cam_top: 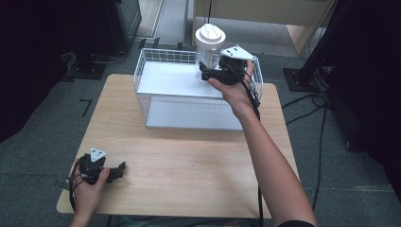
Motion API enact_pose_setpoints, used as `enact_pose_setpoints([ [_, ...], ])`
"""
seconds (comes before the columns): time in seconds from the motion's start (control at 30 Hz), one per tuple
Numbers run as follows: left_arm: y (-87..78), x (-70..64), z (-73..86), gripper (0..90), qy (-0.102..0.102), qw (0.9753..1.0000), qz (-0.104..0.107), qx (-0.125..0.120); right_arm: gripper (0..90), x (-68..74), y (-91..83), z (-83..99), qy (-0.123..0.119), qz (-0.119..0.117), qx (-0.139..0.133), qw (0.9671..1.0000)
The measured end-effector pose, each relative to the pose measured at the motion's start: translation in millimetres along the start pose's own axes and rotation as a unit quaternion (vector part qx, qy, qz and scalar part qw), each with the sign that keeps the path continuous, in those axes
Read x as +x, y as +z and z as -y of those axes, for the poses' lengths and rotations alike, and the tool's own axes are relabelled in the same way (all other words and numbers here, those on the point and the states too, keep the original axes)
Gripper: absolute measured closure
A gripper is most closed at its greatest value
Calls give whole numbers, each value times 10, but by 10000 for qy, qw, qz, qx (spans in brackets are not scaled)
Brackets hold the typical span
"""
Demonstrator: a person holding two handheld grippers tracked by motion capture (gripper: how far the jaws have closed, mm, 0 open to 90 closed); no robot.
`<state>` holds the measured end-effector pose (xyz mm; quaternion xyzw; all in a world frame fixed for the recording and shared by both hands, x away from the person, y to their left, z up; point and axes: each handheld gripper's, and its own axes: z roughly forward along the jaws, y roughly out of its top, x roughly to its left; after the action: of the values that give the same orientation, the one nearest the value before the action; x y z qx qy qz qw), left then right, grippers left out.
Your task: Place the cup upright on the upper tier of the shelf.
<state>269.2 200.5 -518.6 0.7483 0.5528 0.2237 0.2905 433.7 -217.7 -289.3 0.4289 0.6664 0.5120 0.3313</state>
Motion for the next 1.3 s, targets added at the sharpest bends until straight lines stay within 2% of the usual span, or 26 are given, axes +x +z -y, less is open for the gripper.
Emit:
enact_pose_setpoints([
  [0.17,0,0,0,0,-2,10000,1,5,47,-48,-112,93,83,-16,36,10000],
  [0.5,-1,0,0,0,5,10000,0,5,48,-83,-411,288,-57,-130,120,9998],
  [0.8,-1,1,0,0,11,10000,-1,7,53,-132,-694,527,31,-165,180,9997],
  [1.3,-2,1,0,0,10,10000,1,13,58,-124,-1077,814,99,-178,254,9995],
])
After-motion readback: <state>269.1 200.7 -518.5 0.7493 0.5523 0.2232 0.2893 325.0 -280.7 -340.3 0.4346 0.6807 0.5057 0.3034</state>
